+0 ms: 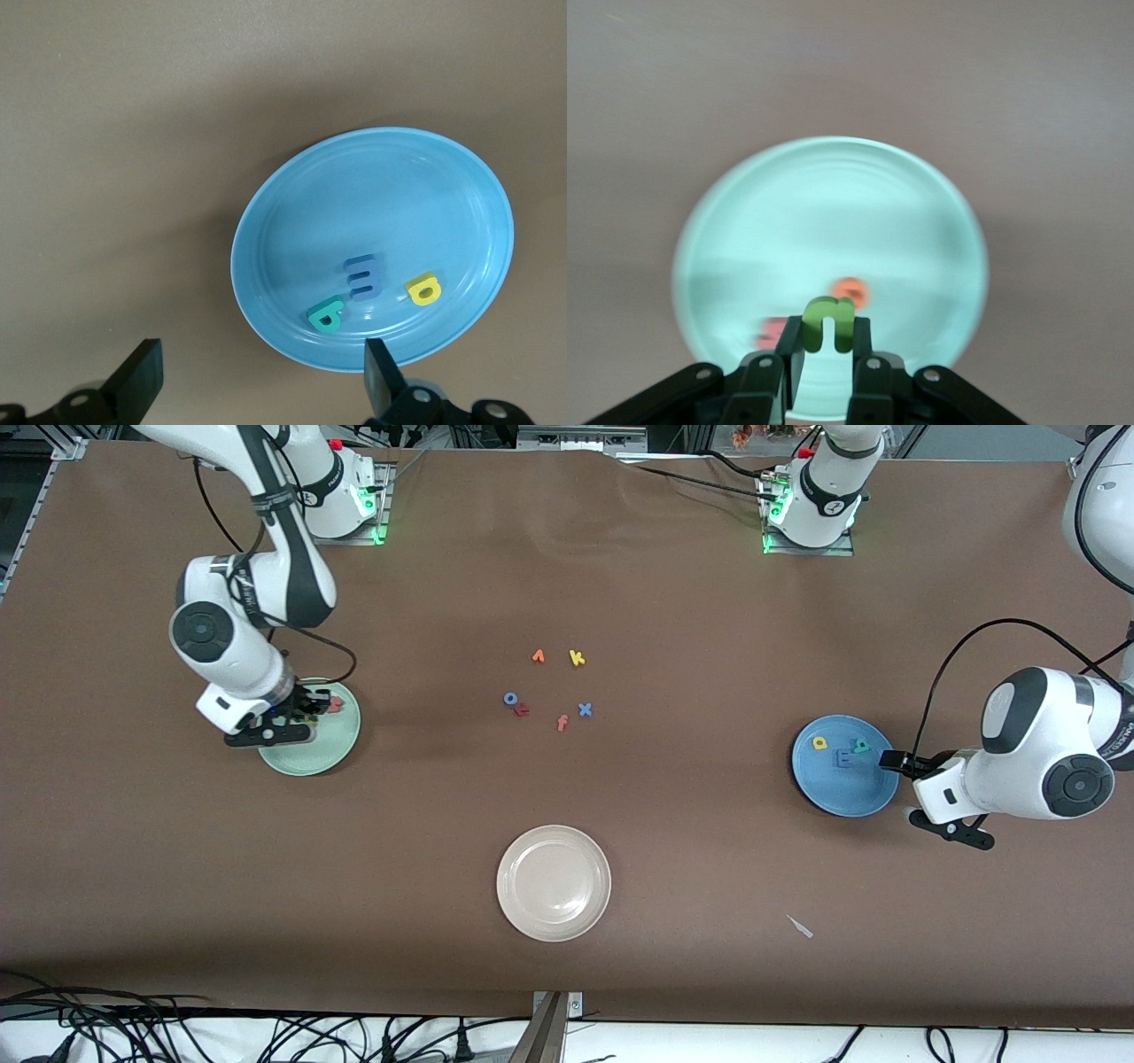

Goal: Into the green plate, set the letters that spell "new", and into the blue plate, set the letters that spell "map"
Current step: 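Carry the green n to the green plate and open the right gripper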

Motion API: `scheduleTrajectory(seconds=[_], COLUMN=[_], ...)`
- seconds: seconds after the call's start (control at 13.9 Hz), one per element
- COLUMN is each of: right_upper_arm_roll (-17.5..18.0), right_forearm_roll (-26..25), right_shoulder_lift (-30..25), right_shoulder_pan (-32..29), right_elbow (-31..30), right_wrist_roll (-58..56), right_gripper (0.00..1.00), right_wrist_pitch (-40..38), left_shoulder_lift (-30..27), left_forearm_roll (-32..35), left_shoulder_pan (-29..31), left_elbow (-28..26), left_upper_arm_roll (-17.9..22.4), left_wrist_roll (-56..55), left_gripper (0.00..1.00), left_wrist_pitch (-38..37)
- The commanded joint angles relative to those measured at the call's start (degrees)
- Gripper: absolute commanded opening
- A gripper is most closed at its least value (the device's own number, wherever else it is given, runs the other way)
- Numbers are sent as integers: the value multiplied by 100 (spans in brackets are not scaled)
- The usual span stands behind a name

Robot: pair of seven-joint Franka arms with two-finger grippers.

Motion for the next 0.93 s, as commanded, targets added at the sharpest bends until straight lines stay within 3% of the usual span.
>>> scheduleTrajectory(seconds=[0.0,0.43,0.57,0.65,0.86], right_upper_arm_roll=[-437,-446,-446,-446,-446], right_forearm_roll=[7,103,112,112,112], right_shoulder_lift=[-138,-41,-32,-24,-24], right_shoulder_pan=[31,13,-4,-4,-4], right_elbow=[-462,-551,-542,-542,-542], right_wrist_roll=[-772,-791,-773,-773,-747], right_gripper=[8,12,38,46,49], right_wrist_pitch=[590,777,777,777,777], left_shoulder_lift=[15,24,16,15,15], left_forearm_roll=[24,15,24,24,24], left_shoulder_pan=[-17,-26,-26,-26,-17], left_elbow=[125,116,125,125,116], left_upper_arm_roll=[3,3,3,3,3], left_wrist_roll=[111,111,120,111,120], left_gripper=[100,100,100,100,100], left_wrist_pitch=[-128,-128,-128,-128,-128])
